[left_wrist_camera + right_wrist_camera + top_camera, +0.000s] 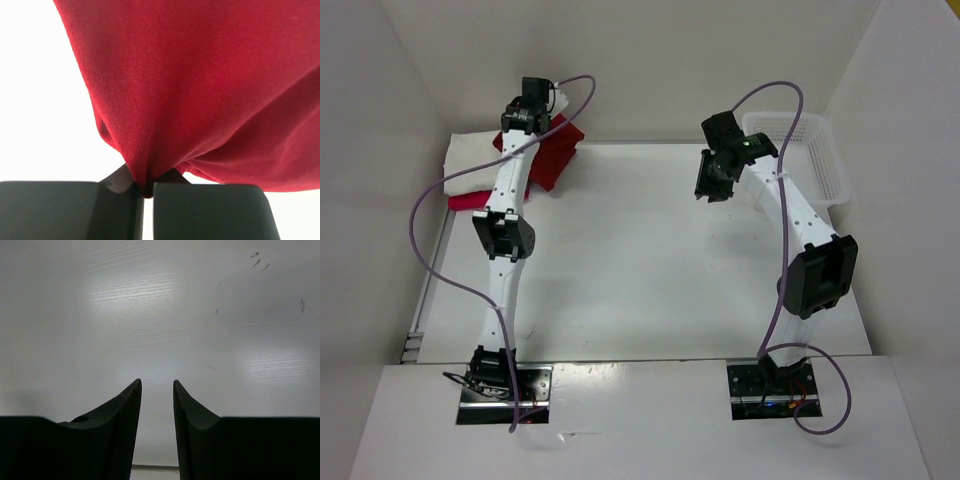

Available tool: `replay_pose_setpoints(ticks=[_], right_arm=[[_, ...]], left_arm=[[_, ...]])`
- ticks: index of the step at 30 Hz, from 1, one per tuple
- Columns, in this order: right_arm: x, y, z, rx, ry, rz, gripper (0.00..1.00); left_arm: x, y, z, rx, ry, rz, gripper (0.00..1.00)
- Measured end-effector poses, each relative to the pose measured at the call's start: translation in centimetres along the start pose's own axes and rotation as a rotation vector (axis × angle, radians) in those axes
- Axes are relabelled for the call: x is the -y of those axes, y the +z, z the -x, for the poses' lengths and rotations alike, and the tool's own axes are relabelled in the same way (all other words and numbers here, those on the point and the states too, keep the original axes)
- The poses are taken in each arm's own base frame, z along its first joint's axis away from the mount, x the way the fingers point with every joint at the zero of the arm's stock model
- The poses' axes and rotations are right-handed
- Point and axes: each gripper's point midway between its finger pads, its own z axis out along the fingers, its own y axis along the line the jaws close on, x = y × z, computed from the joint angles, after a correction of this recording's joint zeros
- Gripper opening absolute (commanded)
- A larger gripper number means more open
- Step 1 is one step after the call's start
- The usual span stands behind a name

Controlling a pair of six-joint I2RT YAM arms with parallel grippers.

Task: Fold and stack the t-shirts
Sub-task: Put the neatly folded tshirt into the corner of the board with the left arm

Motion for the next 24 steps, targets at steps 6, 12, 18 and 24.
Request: replay_pose_setpoints(ticks=[6, 12, 18, 24], right_arm=[[0.7, 0.8, -1.0, -0.030, -0.008, -0.020, 0.37], [0.9, 0.9, -1.0, -0.033, -0.012, -0.023, 0.37], [0.8, 0.8, -1.0, -0.035, -0.022, -0.016, 0.37], [0.5, 0.7, -0.7, -0.035, -0.027, 0.002, 0.39]], left_arm=[[-1.9, 1.6, -3.4, -0.074, 0.010, 0.024, 0.00], [-4.2, 3.1, -8.6, -0.158, -0.027, 0.000, 0.00], [-5.1, 5.6, -13.2, -0.227, -0.070, -0.018, 0.00], [-3.6, 7.4, -15.3, -0.273, -0.072, -0.055, 0.88]])
